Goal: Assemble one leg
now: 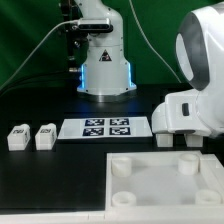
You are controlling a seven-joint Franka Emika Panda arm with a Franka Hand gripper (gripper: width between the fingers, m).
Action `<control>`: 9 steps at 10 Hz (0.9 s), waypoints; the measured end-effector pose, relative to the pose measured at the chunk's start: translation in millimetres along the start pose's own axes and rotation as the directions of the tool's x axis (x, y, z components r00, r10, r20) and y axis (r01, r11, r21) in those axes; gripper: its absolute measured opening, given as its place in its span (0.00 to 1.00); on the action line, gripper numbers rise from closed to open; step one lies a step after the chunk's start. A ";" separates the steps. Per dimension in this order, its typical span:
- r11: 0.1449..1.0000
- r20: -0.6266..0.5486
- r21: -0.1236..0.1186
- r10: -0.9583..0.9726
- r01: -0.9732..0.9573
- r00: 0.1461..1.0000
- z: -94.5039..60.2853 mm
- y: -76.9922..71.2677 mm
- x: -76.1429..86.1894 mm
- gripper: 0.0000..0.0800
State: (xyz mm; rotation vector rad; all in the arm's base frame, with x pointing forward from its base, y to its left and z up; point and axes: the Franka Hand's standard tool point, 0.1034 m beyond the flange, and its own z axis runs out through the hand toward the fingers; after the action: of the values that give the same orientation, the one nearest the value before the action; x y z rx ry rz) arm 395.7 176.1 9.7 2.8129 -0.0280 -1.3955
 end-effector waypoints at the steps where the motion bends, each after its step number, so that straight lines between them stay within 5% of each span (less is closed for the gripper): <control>1: 1.000 -0.003 0.000 0.001 -0.001 1.000 0.7 0.0 1.0 0.81; 3: 1.000 -0.003 -0.003 -0.002 0.002 1.000 1.4 -1.0 0.8 0.81; 6: 1.000 -0.003 -0.002 -0.002 0.002 1.000 1.3 -0.8 0.8 0.36; 9: 1.000 -0.003 -0.002 -0.002 0.002 1.000 1.3 -0.7 0.8 0.36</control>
Offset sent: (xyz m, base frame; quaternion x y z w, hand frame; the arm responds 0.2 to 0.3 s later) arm 0.0000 0.0000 0.0000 0.0000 0.0000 0.0000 1.0000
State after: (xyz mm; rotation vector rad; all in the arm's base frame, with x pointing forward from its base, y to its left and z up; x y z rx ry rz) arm 395.2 176.9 8.2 2.8138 -0.0229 -1.3913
